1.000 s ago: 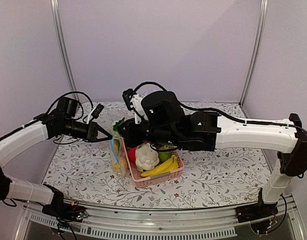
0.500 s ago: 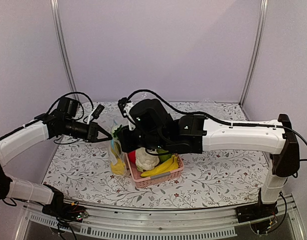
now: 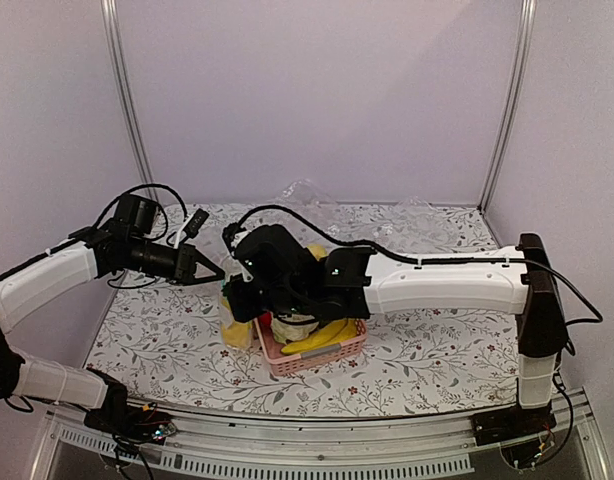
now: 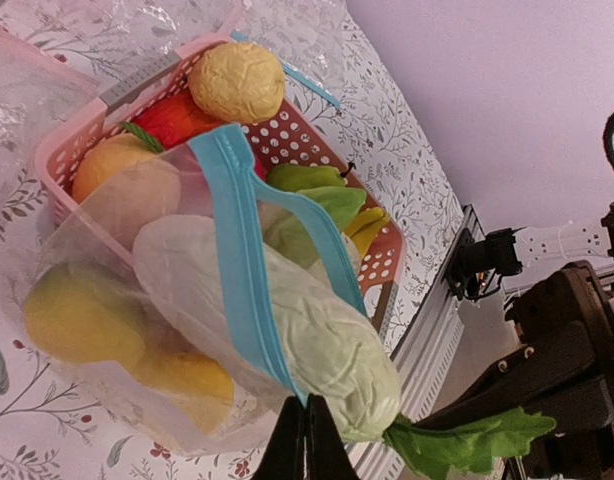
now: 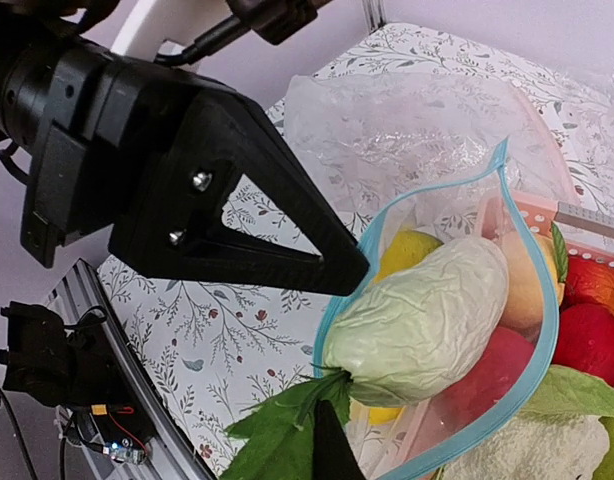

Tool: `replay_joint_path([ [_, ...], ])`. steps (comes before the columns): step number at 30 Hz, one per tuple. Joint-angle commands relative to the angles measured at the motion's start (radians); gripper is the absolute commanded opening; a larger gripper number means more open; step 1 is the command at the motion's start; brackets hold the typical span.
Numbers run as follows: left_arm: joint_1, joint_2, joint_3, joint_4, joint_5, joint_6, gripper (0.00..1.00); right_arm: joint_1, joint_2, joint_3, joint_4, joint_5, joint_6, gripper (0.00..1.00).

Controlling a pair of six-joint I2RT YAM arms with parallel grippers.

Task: Place the food in the zip-top bag and seal the zipper
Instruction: Place the fake vegetable in the zipper food storage bag.

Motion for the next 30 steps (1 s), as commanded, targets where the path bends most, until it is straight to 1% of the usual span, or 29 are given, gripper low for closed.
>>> replay_joint_path([
  [1,-0.005,-0.004,0.002,0.020,0.001,0.001,0.00,-0.016,0.056,0.023,-0.065,-0.015,0.035,0.00],
  [8,-0.005,-0.004,0.002,0.020,-0.001,0.001,0.00,-0.029,0.052,-0.028,-0.105,-0.018,0.075,0.00],
  [11,-0.004,-0.005,0.002,0.021,0.000,0.000,0.00,-0.047,0.044,-0.046,-0.106,-0.050,0.104,0.00],
  [15,-0.005,-0.004,0.001,0.020,0.002,0.001,0.00,-0.067,0.060,-0.033,-0.117,-0.088,0.122,0.00],
  [21,-0.004,-0.001,0.001,0.021,0.004,0.000,0.00,-0.079,0.089,0.027,-0.187,-0.114,0.092,0.00],
  [26,-0.005,0.000,-0.001,0.021,0.006,0.000,0.00,-0.083,0.104,0.072,-0.213,-0.176,0.060,0.06],
  [30,-0.005,0.002,0.000,0.020,0.009,-0.002,0.00,-0.084,0.124,0.126,-0.240,-0.241,0.032,0.14],
])
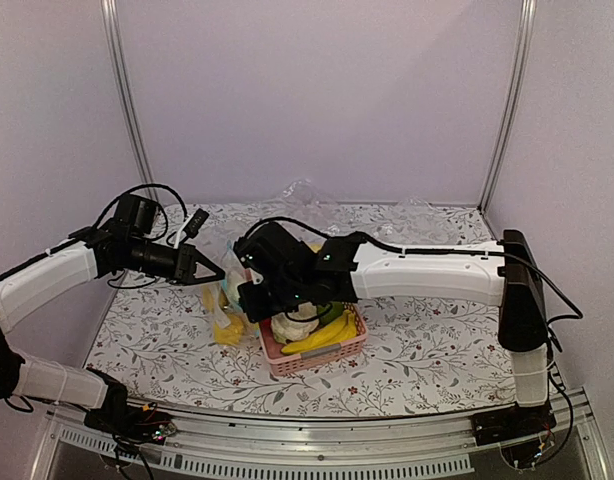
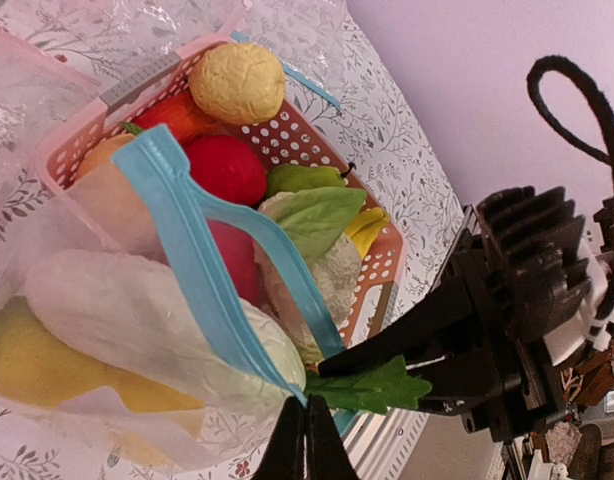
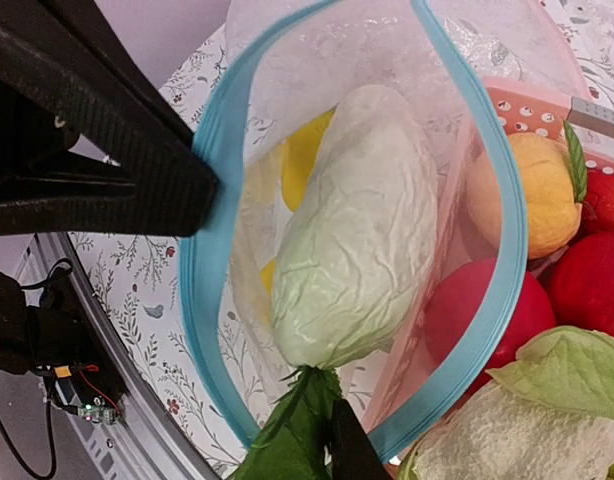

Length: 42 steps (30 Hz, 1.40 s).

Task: Place the food in the zip-top bag and seal the zipper
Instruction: Place the fake vegetable in the zipper food storage bag, then adjust the fake vegetable in the zipper food storage bag.

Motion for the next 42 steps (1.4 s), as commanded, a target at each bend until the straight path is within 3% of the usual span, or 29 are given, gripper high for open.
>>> replay_joint_path([
  [1,-0.004,0.002,0.001,0.020,0.011,-0.002,0.00,-0.004,0.041,0.076,-0.057,-0.091,-0.045,0.16],
  [7,-0.003,0.001,-0.001,0.018,-0.001,-0.003,0.00,-0.004,0.000,0.085,-0.086,-0.090,-0.058,0.21],
  [18,-0.004,0.007,-0.001,0.014,-0.005,-0.002,0.00,-0.005,-0.138,0.076,-0.110,-0.013,-0.105,0.50],
  [42,-0.031,0.013,-0.017,0.055,0.064,-0.023,0.00,-0.040,0.086,0.183,-0.098,-0.089,-0.013,0.28],
])
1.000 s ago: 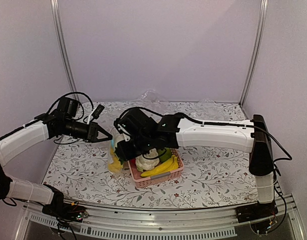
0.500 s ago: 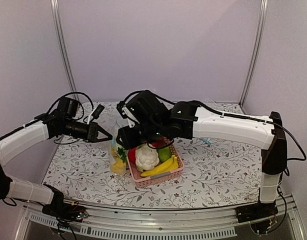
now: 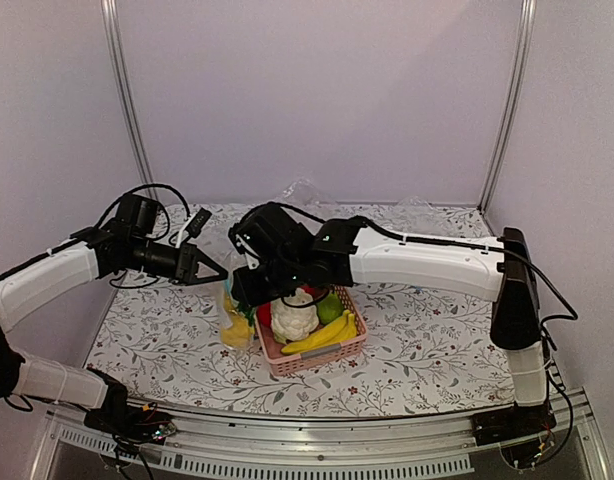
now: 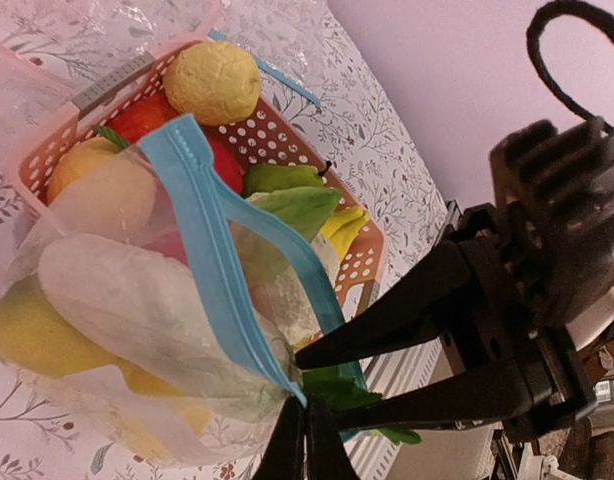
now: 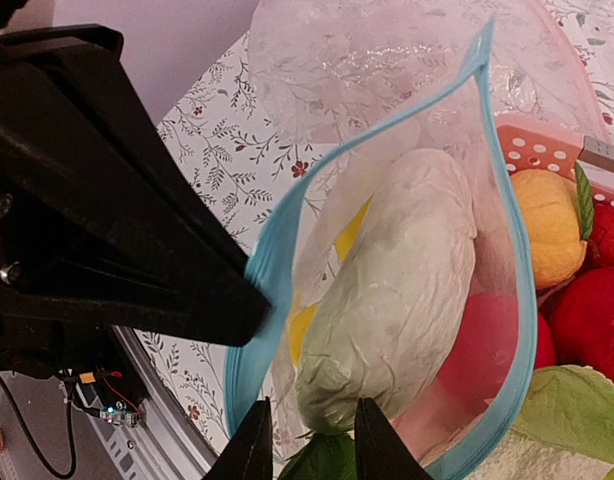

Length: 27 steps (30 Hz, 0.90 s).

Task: Place the food in the zip-top bag and seal the zipper
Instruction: Adjust the fake vegetable in the zipper food storage bag.

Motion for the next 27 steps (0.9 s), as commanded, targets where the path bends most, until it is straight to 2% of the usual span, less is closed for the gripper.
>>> replay_joint_path([
  [1,-0.020,0.008,-0.016,0.032,0.027,-0.003,0.00,-0.017,0.068,0.040,-0.008,-0.030,0.026,0.27],
  [19,-0.022,0.019,-0.019,0.042,0.033,-0.011,0.00,-0.044,0.149,0.043,0.028,-0.132,0.080,0.24],
  [27,-0.018,0.019,-0.006,-0.003,-0.094,0.003,0.00,-0.044,0.055,0.000,0.052,-0.157,0.067,0.26],
])
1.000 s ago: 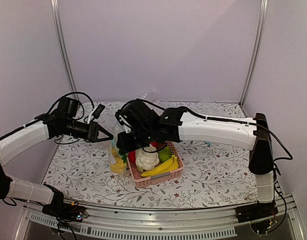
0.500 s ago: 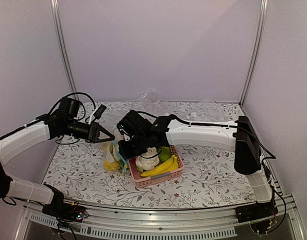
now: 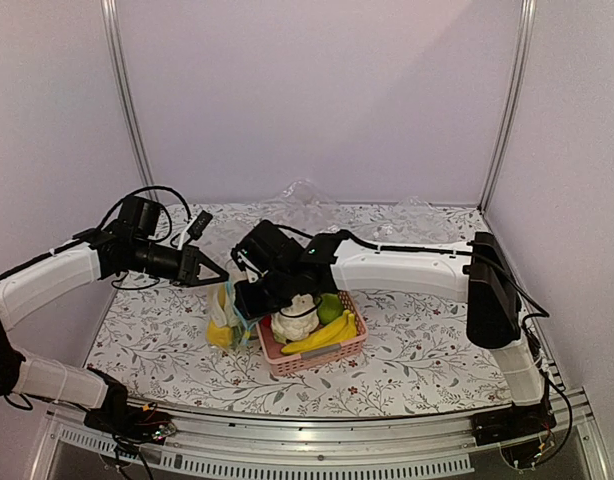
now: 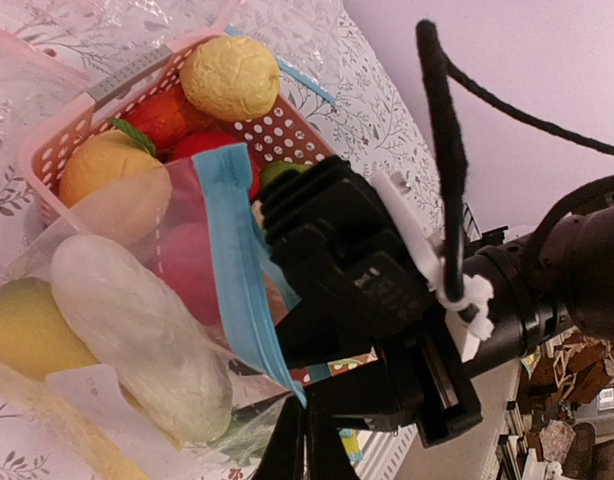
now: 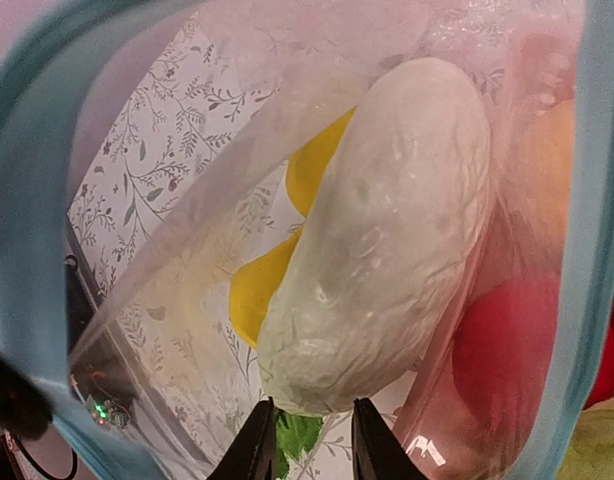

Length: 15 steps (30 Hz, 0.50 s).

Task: Place the food in the zip-top bag and seal the zipper
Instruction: Adjust the fake vegetable in the zipper food storage bag.

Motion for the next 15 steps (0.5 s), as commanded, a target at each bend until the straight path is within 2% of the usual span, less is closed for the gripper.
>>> replay_joint_path([
  [1,-0.005,0.006,0.005,-0.023,-0.093,0.009,0.00,-0.006,-0.088,-0.030,0.031,-0.021,-0.004,0.27],
  [10,0.060,-0.005,-0.006,-0.007,-0.118,-0.019,0.00,-0.005,-0.337,-0.210,0.051,0.016,-0.071,0.57],
  [13,0.064,0.001,-0.006,-0.005,-0.108,-0.020,0.00,-0.005,-0.423,-0.268,0.044,0.062,-0.077,0.63],
  [15,0.066,0.007,-0.006,-0.005,-0.104,-0.021,0.00,-0.008,-0.467,-0.296,0.021,0.155,-0.081,0.66],
])
